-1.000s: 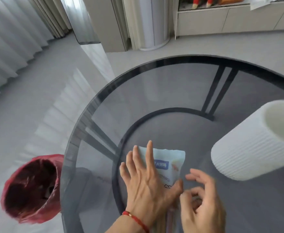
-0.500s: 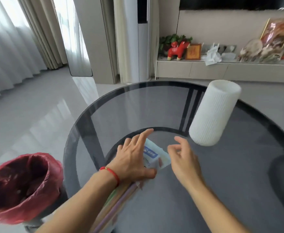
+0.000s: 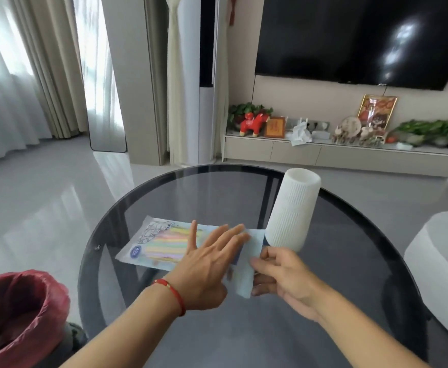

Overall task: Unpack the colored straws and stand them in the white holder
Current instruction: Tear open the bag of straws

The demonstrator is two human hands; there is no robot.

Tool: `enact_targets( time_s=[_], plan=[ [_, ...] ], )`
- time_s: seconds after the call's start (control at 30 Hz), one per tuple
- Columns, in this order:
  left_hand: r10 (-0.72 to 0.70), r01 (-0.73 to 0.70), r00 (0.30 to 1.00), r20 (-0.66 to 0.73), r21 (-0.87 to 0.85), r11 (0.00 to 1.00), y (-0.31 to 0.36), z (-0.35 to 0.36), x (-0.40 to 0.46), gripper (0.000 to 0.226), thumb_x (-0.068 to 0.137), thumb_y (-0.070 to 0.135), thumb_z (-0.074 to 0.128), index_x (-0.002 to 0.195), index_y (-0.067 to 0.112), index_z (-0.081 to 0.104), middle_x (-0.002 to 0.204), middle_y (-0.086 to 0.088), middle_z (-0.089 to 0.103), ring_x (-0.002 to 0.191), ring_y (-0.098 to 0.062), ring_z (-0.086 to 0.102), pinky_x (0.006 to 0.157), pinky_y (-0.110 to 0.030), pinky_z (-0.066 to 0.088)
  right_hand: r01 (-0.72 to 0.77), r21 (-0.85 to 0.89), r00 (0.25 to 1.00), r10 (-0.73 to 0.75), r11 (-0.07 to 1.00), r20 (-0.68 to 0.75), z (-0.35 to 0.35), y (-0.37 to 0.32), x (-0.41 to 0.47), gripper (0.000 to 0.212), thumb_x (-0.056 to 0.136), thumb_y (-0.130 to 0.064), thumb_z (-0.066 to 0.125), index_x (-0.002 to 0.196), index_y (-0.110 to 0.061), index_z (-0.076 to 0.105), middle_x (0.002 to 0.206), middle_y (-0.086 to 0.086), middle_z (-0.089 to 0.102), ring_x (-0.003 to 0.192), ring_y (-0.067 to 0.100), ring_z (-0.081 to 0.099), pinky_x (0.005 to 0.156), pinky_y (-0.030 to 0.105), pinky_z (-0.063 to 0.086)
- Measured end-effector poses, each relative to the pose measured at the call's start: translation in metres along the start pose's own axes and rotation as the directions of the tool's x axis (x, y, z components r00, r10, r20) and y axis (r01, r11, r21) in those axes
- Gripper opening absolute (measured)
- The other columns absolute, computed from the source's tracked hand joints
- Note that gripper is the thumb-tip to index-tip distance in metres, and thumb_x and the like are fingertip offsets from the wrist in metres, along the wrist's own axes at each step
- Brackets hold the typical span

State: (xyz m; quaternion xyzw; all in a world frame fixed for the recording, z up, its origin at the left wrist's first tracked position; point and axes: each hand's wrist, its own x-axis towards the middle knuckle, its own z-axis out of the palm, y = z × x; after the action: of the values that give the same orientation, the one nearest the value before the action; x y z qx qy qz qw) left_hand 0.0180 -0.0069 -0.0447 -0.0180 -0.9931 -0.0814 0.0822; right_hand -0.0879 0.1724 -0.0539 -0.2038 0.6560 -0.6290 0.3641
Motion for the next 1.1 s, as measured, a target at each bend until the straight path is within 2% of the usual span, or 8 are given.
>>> enact_targets(
  time_s=[0.1,0.2,0.33,0.47,0.6,0.73,0.97,1.1],
  plan=[
    [-0.114,0.103,0.993,-0.044,-0.2,0.974,0.003,0.021,0.001,0.067,0.079,0.048,0.041,0.143,0.035,0.027,0.157,0.008,0.026,0.147,-0.011,0.013,0.119,-0.061,0.006,0.005,0.07,0.999,-0.002,0.998,-0.042,-0.001,0.029,0.011,0.017,0.104,-0.011,0.065,0.103,0.005,0.069,0.086,0.02,0.078,0.07,0.026,0.073,0.062,0.033,0.061],
    [-0.175,0.162,0.979,-0.102,-0.125,0.979,0.01,0.03,0.008,0.06,0.087,0.065,0.024,0.137,0.036,0.037,0.148,0.013,0.037,0.14,-0.008,0.023,0.118,-0.053,0.012,0.052,0.081,0.997,-0.047,0.995,-0.061,-0.002,0.042,0.013,0.024,0.106,-0.011,0.061,0.088,-0.005,0.076,0.08,0.017,0.075,0.068,0.022,0.071,0.065,0.03,0.06],
    [-0.205,0.194,0.967,-0.151,-0.082,0.977,0.017,0.031,0.017,0.06,0.09,0.067,0.032,0.143,0.039,0.037,0.151,0.014,0.036,0.14,-0.012,0.026,0.115,-0.054,0.02,0.068,0.217,0.998,-0.064,0.974,-0.024,-0.006,0.039,0.015,0.027,0.107,-0.013,0.058,0.089,-0.008,0.077,0.083,0.016,0.075,0.072,0.022,0.072,0.068,0.029,0.059],
    [-0.279,0.183,0.916,-0.29,-0.315,0.931,0.031,0.017,0.021,0.064,0.081,0.07,0.047,0.137,0.039,0.05,0.143,0.013,0.048,0.135,-0.012,0.038,0.113,-0.049,0.026,0.066,0.417,0.995,-0.089,0.906,0.037,-0.002,0.03,0.019,0.023,0.109,-0.022,0.055,0.101,-0.016,0.076,0.091,0.006,0.075,0.085,0.018,0.071,0.076,0.03,0.058],
    [-0.37,0.131,0.857,-0.359,-0.543,0.83,0.04,0.001,0.018,0.059,0.074,0.051,0.069,0.13,0.036,0.057,0.133,0.014,0.057,0.128,-0.009,0.044,0.109,-0.046,0.035,0.116,0.527,0.983,-0.174,0.842,0.061,0.013,0.018,0.02,0.022,0.103,-0.032,0.062,0.113,-0.023,0.079,0.121,0.01,0.077,0.11,0.023,0.073,0.091,0.034,0.058],
    [-0.447,0.043,0.804,-0.393,-0.711,0.702,0.045,-0.016,0.007,0.051,0.069,0.033,0.071,0.119,0.04,0.063,0.121,0.017,0.065,0.121,-0.01,0.054,0.102,-0.046,0.045,0.117,0.648,0.952,-0.271,0.753,0.144,0.032,0.012,0.019,0.044,0.099,-0.041,0.07,0.136,-0.018,0.068,0.138,0.016,0.071,0.126,0.03,0.069,0.096,0.037,0.059],
    [-0.467,0.039,0.843,-0.266,-0.836,0.547,0.035,-0.026,-0.007,0.049,0.07,0.026,0.072,0.117,0.037,0.065,0.117,0.006,0.07,0.113,-0.022,0.063,0.092,-0.051,0.054,0.134,0.625,0.946,-0.288,0.769,0.151,0.04,0.007,0.014,0.032,0.097,-0.032,0.068,0.124,-0.017,0.075,0.121,0.01,0.077,0.112,0.024,0.075,0.087,0.038,0.061],
    [-0.462,0.028,0.861,-0.211,-0.889,0.458,0.034,-0.03,-0.01,0.043,0.071,0.02,0.075,0.112,0.026,0.063,0.112,0.006,0.07,0.098,-0.023,0.069,0.08,-0.053,0.06,0.135,0.622,0.939,-0.3,0.771,0.169,0.038,0.009,0.013,0.036,0.093,-0.035,0.077,0.124,-0.017,0.076,0.123,0.008,0.078,0.114,0.023,0.074,0.092,0.041,0.06]
  ],
)
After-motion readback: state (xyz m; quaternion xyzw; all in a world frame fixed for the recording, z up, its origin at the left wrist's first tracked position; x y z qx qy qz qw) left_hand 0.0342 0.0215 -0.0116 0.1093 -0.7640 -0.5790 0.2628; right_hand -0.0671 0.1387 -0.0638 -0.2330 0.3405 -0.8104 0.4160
